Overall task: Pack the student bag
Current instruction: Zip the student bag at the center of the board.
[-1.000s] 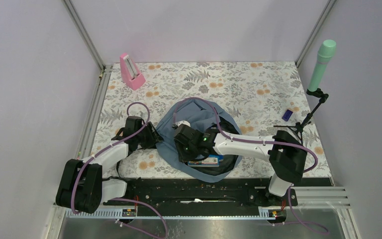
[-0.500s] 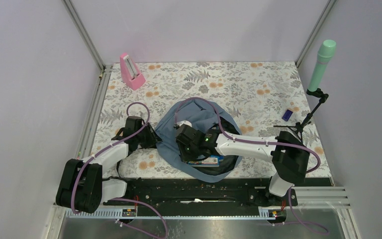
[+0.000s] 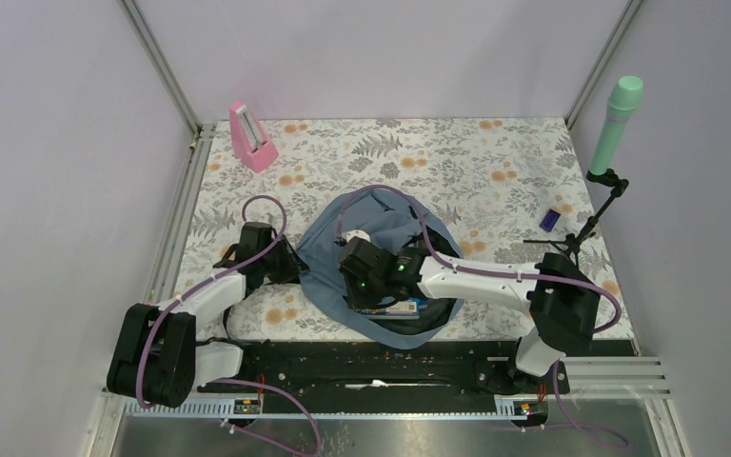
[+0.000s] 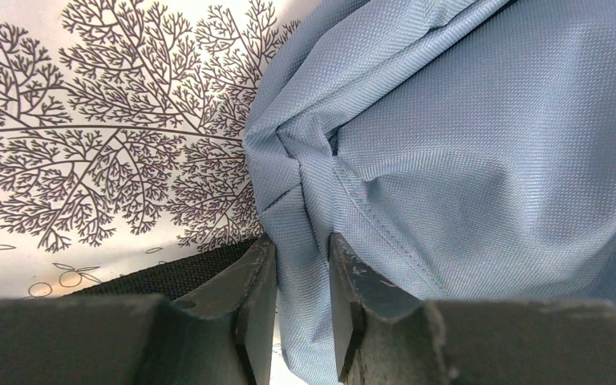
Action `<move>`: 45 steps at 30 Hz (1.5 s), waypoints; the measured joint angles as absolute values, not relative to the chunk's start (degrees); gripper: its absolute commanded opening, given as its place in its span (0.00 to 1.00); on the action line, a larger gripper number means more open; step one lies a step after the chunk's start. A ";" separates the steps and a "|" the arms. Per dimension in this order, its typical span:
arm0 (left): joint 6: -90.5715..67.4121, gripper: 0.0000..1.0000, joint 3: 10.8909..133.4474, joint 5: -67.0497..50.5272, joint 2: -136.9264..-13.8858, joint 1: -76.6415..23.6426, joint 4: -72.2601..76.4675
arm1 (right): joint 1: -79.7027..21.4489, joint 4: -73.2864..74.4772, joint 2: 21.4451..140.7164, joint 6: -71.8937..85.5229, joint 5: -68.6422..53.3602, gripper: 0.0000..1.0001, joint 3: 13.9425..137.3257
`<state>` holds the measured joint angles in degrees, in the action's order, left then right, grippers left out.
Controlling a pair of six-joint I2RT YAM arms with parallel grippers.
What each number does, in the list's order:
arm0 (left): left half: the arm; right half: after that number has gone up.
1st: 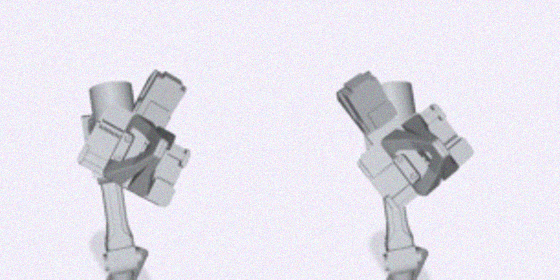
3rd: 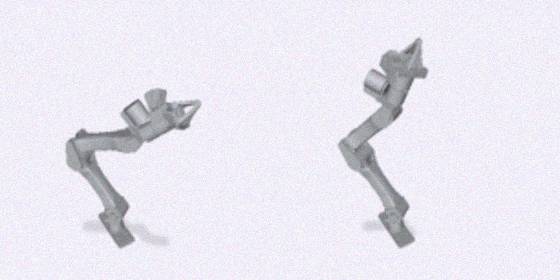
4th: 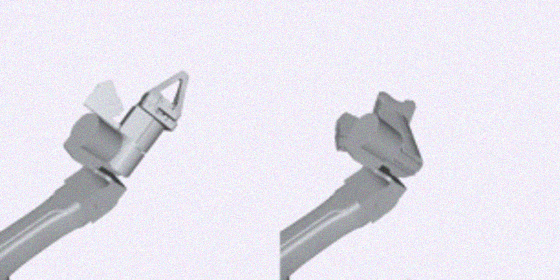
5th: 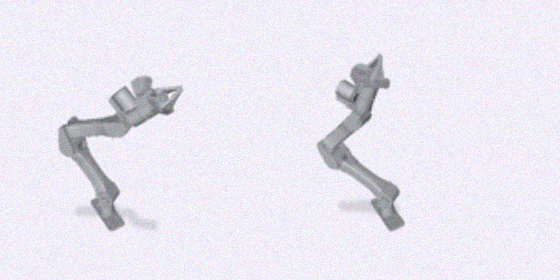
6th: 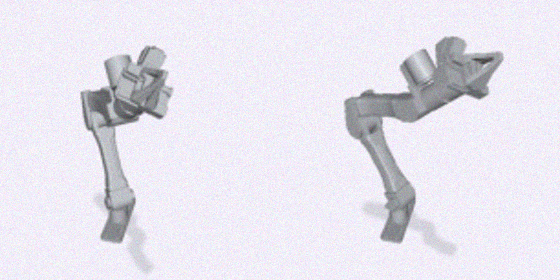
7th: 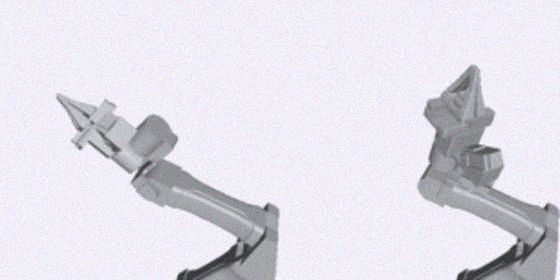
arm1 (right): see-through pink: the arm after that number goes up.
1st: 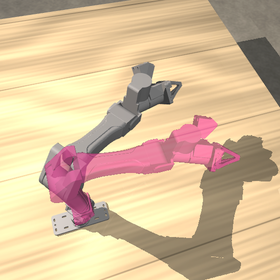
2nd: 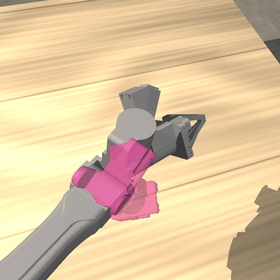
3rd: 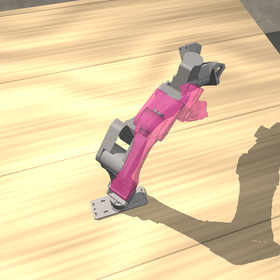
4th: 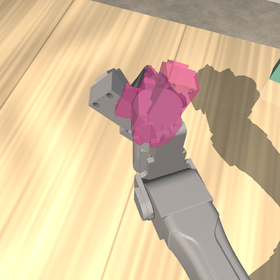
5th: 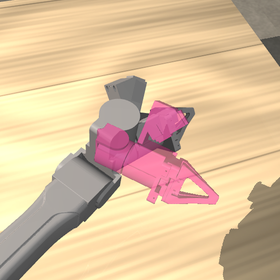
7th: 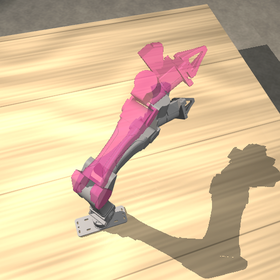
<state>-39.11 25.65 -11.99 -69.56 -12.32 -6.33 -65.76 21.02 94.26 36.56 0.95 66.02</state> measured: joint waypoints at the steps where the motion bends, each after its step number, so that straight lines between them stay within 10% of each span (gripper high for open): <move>1: -39.13 0.14 25.65 -11.97 -69.58 -12.32 -6.33 | -65.76 20.95 94.02 36.56 0.99 0.00 65.67; 13: -39.31 0.00 25.65 -11.73 -69.56 -12.34 -6.31 | -65.76 18.65 89.32 36.58 1.65 0.00 60.31; 45: -42.15 0.00 32.60 -9.41 -74.83 -9.06 -5.67 | -65.78 25.58 63.29 36.60 16.49 0.00 48.12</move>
<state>-42.15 32.60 -9.41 -74.83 -9.06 -5.67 -65.78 25.58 63.29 36.60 16.49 48.12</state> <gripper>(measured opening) 0.140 0.020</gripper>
